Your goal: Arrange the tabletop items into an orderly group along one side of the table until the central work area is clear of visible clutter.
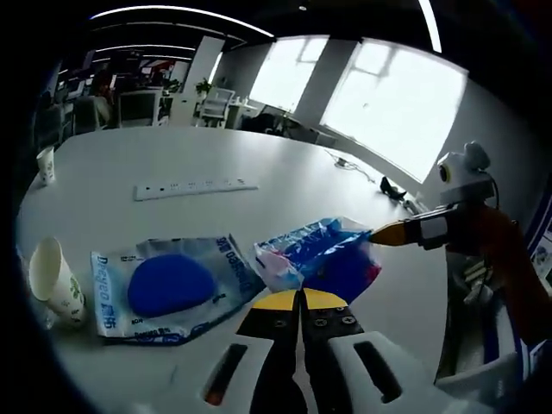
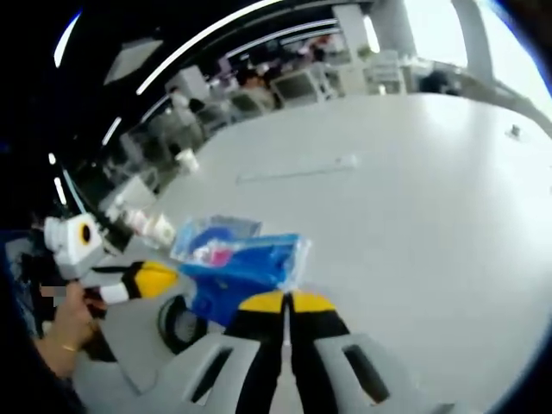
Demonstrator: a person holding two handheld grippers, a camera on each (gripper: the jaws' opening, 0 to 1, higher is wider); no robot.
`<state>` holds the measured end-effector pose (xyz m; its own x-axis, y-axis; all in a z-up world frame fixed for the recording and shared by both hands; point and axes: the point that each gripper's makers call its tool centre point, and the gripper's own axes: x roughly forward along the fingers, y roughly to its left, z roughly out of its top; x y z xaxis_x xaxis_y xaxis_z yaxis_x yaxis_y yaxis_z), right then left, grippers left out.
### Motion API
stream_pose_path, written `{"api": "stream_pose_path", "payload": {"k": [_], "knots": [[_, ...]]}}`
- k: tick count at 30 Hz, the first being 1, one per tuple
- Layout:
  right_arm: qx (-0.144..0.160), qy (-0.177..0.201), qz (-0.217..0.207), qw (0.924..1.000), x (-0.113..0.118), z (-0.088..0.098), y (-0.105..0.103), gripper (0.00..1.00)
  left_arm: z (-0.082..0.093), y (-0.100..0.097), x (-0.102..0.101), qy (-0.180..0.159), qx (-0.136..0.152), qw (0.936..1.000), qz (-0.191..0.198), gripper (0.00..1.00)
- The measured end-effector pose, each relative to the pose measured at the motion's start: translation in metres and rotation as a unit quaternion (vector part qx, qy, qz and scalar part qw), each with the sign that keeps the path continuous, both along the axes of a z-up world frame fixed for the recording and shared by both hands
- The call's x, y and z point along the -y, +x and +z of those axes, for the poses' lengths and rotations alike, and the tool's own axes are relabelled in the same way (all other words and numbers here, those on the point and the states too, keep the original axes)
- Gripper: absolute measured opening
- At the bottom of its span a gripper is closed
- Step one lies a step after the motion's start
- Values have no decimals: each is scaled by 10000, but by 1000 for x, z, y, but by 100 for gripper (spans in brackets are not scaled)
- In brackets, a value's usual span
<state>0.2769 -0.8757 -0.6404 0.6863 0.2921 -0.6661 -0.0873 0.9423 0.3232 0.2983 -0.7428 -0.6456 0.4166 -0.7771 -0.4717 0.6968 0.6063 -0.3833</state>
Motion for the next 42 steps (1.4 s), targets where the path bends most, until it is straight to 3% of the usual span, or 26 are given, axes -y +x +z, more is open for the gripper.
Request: {"api": "stream_pose_path", "payload": {"k": [10,27,42], "knots": [[6,-129,-57,9999,18,-2,11,0,-4,11,18,-121,-89,9999,4,0],[-118,-439,8,9990,38,-23,31,0,-17,33,41,-231,-200,9993,237,0],[-159,-366,-92,9992,48,-40,54,0,-37,53,52,-15,-183,9991,376,0]]}}
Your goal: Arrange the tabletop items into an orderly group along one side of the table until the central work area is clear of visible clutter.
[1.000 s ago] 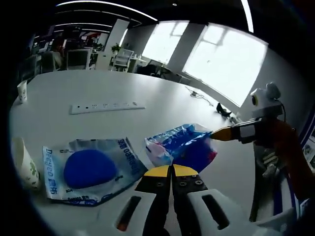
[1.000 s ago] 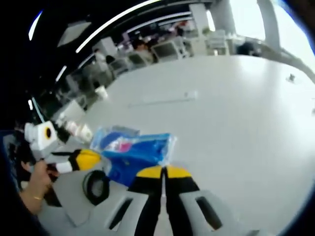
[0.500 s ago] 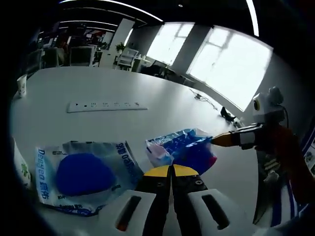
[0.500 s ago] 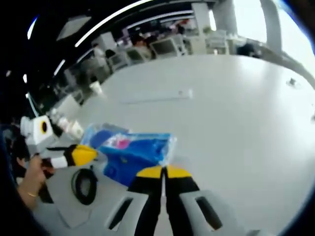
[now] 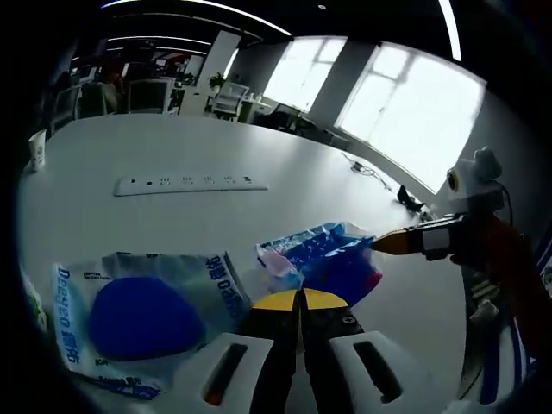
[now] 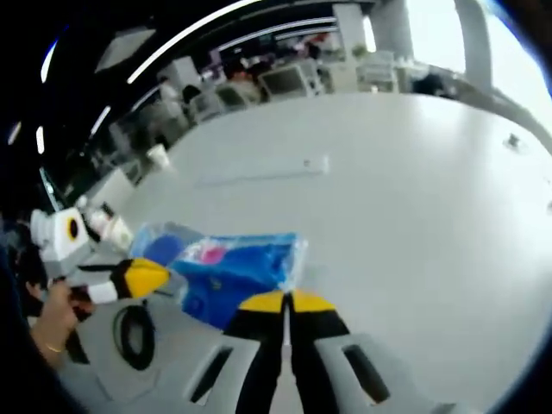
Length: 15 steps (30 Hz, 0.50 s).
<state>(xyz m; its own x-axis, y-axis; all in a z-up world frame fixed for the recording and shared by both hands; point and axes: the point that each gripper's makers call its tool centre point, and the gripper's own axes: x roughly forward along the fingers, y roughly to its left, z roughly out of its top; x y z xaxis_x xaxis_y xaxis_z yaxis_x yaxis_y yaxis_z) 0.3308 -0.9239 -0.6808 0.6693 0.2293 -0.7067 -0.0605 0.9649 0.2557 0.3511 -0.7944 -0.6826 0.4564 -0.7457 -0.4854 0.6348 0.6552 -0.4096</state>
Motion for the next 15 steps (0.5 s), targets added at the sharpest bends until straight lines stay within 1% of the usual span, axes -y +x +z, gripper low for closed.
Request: {"api": "stream_pose_path", "payload": {"k": [1,4,9,15], "knots": [[6,-88,-12,10000,2,-2,1,0,-2,2,0,11,-3,10000,9,0],[14,-38,-29,10000,2,-4,4,0,-6,5,-1,29,-46,10000,49,0],[22,41,-44,10000,3,-9,10,0,-9,9,-1,40,-39,9999,92,0],[16,9,-85,10000,5,-16,14,0,-11,11,0,20,-48,9999,123,0]]}}
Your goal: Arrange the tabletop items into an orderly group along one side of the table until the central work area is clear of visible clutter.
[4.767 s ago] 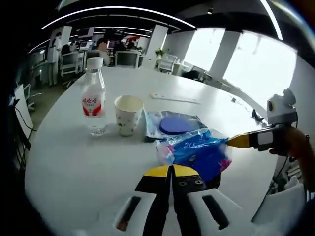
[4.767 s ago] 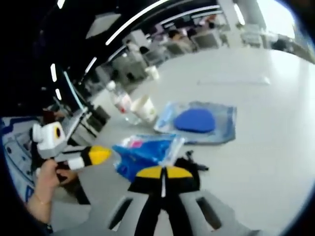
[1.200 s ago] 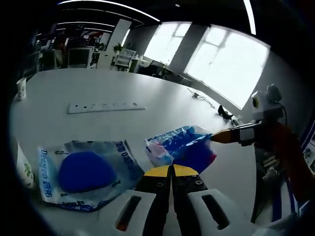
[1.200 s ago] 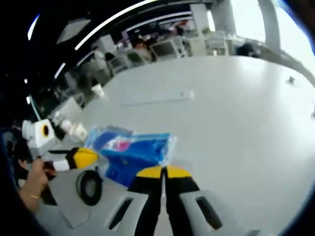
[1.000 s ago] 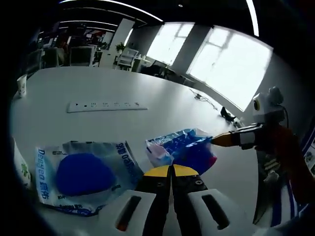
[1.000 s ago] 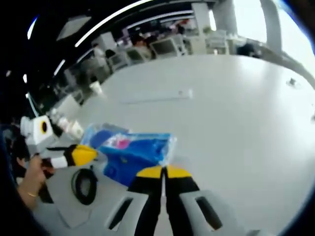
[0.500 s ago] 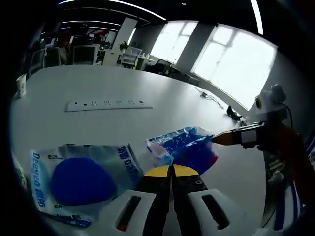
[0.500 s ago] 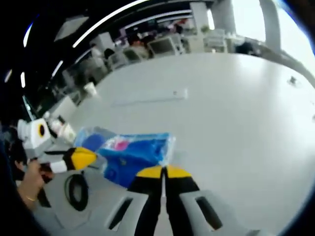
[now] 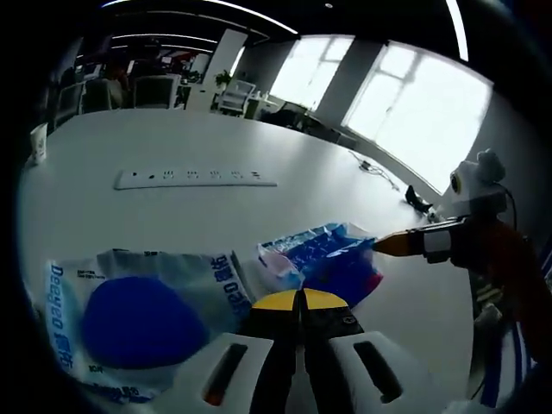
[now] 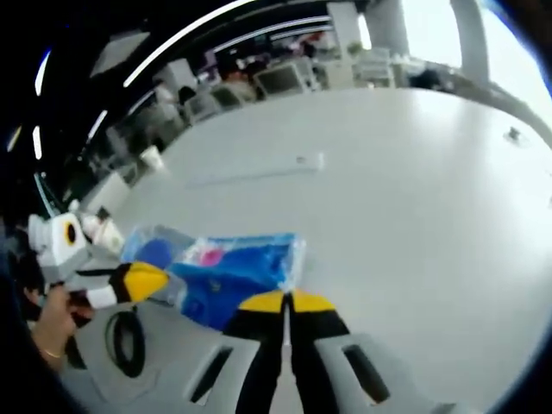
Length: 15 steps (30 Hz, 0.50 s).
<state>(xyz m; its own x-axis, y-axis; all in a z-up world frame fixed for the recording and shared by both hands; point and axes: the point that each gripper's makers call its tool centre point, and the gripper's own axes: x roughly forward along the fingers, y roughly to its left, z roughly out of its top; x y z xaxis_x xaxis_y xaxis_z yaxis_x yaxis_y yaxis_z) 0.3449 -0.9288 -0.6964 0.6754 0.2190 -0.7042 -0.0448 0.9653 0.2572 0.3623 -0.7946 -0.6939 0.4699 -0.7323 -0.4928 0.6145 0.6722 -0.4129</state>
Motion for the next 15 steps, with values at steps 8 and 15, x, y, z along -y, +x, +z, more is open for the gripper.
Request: {"api": "stream_pose_path", "payload": {"k": [8,15], "knots": [[-67,-151,13,9999,2,-12,1,0,-5,1,2,95,42,9999,2,0],[-5,-174,33,9998,3,-16,4,0,-9,6,3,92,42,9999,48,0]]}}
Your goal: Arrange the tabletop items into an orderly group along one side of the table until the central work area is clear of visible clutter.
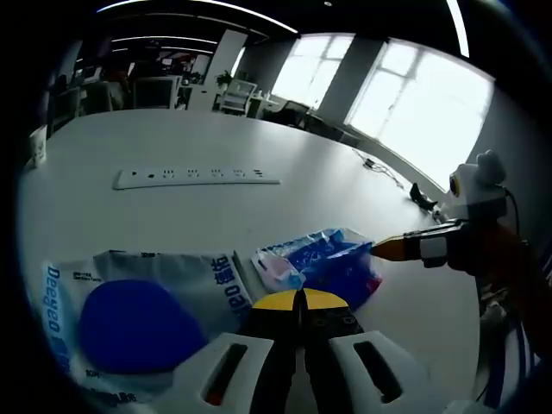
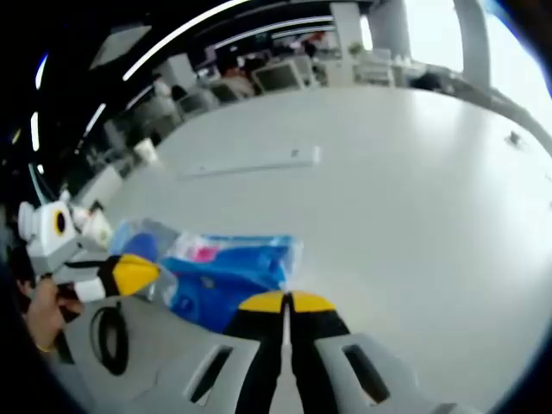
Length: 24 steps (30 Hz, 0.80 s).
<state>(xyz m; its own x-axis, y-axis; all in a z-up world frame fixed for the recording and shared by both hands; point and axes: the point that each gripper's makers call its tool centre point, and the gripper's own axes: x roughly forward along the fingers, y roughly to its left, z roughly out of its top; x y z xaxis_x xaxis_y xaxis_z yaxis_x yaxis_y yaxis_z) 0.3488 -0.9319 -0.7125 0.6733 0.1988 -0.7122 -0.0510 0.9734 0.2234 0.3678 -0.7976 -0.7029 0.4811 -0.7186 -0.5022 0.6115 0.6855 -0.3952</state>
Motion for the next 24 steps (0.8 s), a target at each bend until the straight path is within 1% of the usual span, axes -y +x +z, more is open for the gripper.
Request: {"api": "stream_pose_path", "payload": {"k": [6,14,21,23,24], "knots": [[28,62,-45,10000,0,-3,4,0,-1,0,1,18,9,10000,22,0],[44,-15,-12,10000,0,-3,5,0,-1,3,1,-23,-30,9999,109,0],[57,-12,-46,10000,1,-3,5,0,-1,2,2,91,153,9998,56,0],[52,-13,-44,10000,1,-3,5,1,0,3,2,73,160,9998,57,1],[21,-26,-70,10000,2,-3,4,4,0,3,1,114,205,9997,28,1]]}}
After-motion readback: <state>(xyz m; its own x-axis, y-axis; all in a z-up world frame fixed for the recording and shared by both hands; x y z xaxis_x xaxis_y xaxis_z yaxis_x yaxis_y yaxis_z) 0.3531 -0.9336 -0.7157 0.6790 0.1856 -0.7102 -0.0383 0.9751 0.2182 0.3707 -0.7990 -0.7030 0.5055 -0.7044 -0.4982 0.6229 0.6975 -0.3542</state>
